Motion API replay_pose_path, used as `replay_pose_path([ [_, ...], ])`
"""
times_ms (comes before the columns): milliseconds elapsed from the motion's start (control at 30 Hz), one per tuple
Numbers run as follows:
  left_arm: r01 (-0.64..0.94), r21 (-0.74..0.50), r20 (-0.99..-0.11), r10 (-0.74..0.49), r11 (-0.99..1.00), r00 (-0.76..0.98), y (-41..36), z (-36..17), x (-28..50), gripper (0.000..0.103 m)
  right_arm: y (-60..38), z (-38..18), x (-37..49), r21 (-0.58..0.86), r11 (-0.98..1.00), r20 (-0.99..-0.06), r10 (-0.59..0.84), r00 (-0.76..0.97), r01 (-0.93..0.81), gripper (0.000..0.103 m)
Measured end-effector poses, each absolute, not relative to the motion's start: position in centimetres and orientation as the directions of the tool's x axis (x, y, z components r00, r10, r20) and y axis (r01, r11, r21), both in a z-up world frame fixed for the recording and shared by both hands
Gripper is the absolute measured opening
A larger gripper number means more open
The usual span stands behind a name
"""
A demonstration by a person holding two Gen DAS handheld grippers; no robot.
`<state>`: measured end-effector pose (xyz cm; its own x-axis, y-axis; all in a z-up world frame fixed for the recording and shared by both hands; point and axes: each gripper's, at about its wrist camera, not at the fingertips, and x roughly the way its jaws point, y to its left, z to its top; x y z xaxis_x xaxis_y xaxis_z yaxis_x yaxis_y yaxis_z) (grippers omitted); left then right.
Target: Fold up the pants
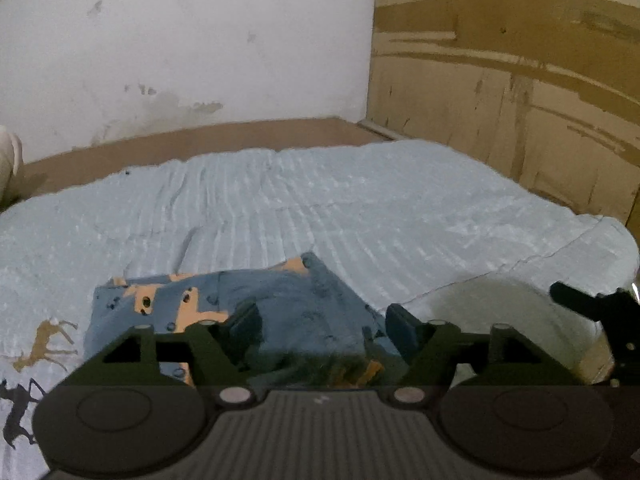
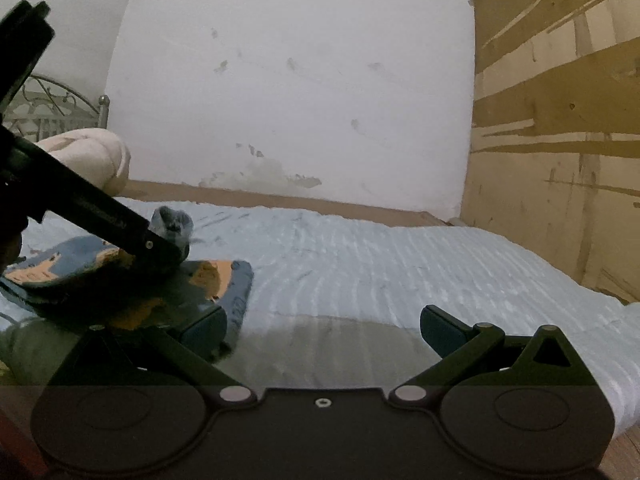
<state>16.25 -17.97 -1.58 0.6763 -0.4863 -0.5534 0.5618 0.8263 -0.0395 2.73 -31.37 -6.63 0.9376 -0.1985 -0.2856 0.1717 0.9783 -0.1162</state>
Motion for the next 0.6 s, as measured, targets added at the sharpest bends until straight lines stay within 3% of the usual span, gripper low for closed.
replay_pose_path([
  [233,0.440,-0.088,-0.505,-0.421,0.894,0.754,-13.4,0.8,14.5,0.102,-31.6,-6.9,2.8,-0.048,0.988,-0.324,-0.156,0.933,0.149,0.102],
  [600,0.078,-0.127,-0.580,-0.138,0.989,0.803,-3.8,-1.2,16.3,0.102,-30.6,-5.2,6.2,0.297,0.951,-0.365,0.192,0.911,-0.081,0.102],
])
